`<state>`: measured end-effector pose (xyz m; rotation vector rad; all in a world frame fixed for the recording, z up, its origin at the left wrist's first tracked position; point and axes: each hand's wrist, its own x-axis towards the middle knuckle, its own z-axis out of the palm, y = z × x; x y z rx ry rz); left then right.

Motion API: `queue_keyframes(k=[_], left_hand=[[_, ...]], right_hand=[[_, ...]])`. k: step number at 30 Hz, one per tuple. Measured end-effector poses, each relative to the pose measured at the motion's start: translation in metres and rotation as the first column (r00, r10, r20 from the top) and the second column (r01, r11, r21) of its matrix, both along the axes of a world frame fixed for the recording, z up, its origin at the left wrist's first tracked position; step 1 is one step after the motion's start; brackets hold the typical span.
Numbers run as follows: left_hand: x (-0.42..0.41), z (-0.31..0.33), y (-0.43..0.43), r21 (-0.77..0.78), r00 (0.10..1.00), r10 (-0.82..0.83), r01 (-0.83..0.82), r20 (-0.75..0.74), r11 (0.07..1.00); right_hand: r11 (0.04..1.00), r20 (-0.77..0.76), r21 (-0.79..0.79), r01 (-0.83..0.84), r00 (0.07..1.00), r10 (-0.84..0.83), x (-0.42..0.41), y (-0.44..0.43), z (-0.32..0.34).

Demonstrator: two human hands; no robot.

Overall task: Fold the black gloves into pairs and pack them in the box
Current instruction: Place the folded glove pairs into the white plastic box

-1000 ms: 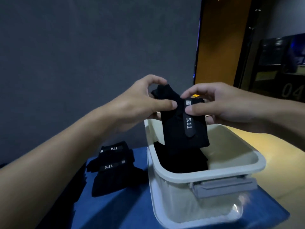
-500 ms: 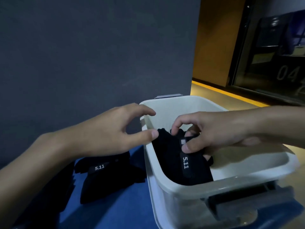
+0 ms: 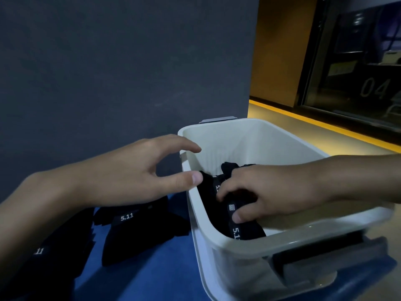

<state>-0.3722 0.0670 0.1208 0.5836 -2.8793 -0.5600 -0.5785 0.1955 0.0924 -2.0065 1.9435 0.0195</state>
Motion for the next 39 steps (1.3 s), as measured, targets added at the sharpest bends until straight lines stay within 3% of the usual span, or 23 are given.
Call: queue_keyframes(k=[4,11,21,30,39], left_hand=[[0.002,-0.003,-0.001,-0.027,0.999,-0.025,0.024,-0.021,0.999],[0.011,-0.009,0.001,-0.023,0.996,-0.051,0.050,-0.069,0.998],[0.010,-0.013,-0.004,-0.045,0.991,-0.076,0.072,-0.106,0.996],[0.009,-0.009,-0.001,-0.011,0.995,-0.055,0.054,-0.083,0.998],[0.009,-0.008,0.002,-0.006,0.995,-0.041,0.041,-0.086,0.999]], right_hand=[[0.996,0.053,0.088,-0.009,0.999,0.005,-0.007,-0.002,0.005],[0.989,-0.073,0.151,-0.013,0.997,0.024,-0.007,-0.009,-0.008],[0.989,-0.065,0.139,-0.046,0.996,0.055,-0.007,-0.013,-0.016],[0.993,0.050,0.111,-0.043,0.998,0.038,-0.017,-0.013,-0.005],[0.999,0.039,0.052,-0.010,0.999,0.008,-0.022,-0.015,-0.001]])
